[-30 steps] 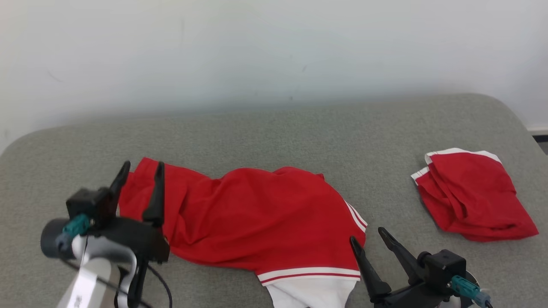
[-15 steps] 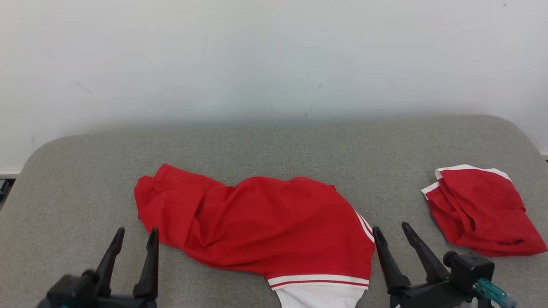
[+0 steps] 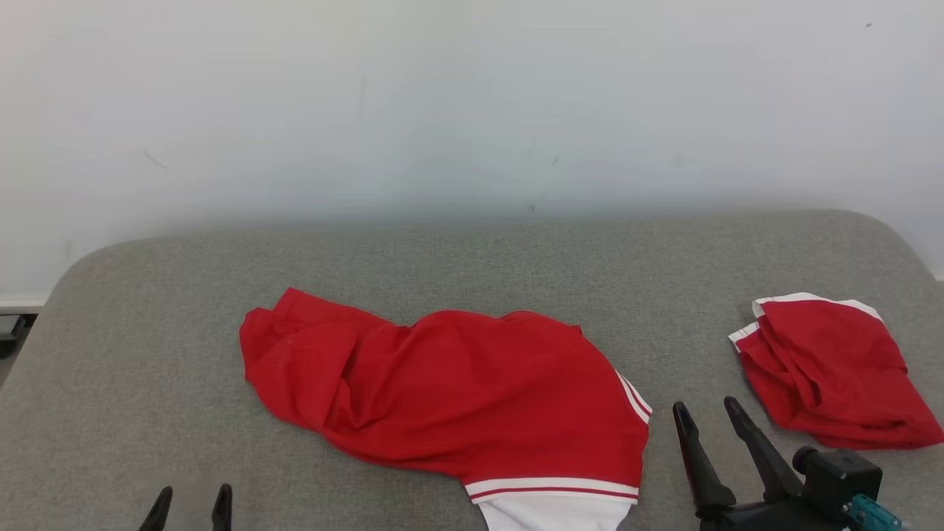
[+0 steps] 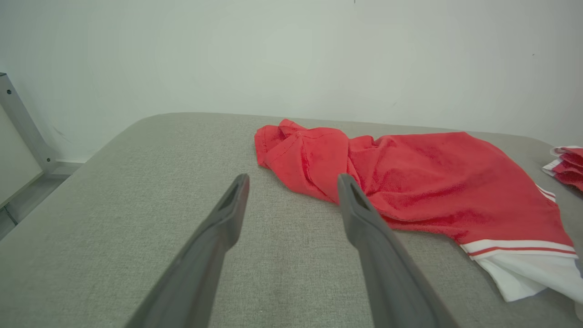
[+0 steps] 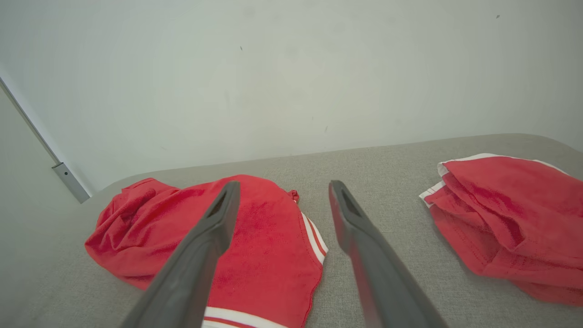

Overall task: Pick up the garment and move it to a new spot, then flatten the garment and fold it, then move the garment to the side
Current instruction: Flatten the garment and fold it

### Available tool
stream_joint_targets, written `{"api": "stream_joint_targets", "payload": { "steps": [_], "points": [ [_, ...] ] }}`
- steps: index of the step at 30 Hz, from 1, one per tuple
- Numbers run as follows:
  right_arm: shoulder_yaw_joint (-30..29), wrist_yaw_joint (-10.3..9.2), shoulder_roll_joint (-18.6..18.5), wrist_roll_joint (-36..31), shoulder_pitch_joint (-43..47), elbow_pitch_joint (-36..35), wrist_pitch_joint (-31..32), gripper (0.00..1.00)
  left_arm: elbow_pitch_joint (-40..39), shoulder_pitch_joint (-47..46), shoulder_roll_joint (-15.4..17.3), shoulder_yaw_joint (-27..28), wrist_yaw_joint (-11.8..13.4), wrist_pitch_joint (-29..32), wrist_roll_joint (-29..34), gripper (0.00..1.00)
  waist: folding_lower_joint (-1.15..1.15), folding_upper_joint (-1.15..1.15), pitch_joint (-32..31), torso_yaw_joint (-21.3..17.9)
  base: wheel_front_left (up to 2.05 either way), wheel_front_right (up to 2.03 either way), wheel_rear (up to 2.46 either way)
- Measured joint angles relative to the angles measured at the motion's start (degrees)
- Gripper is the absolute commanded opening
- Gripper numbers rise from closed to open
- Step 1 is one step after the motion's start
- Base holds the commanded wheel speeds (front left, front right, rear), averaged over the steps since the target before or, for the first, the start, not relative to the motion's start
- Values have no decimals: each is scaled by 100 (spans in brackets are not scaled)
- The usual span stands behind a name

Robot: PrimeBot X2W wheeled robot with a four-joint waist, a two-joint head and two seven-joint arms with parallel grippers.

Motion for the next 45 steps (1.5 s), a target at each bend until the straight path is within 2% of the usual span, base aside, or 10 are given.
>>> {"api": "stream_joint_targets", "payload": {
  "steps": [10,18,45],
  "points": [
    [-58,51,-9,243,196,77,67,100,-298,83,16,322,86,170,-159,100,0,0,-8,194,0,0,0],
    [16,102,1,282,158,87,170,100,-636,80,-13,274,33,177,-342,100,0,0,-3,364,0,0,0],
    [103,102,2,282,69,129,313,100,-886,151,15,225,36,523,-353,100,1,0,18,322,0,0,0]
  ]
}}
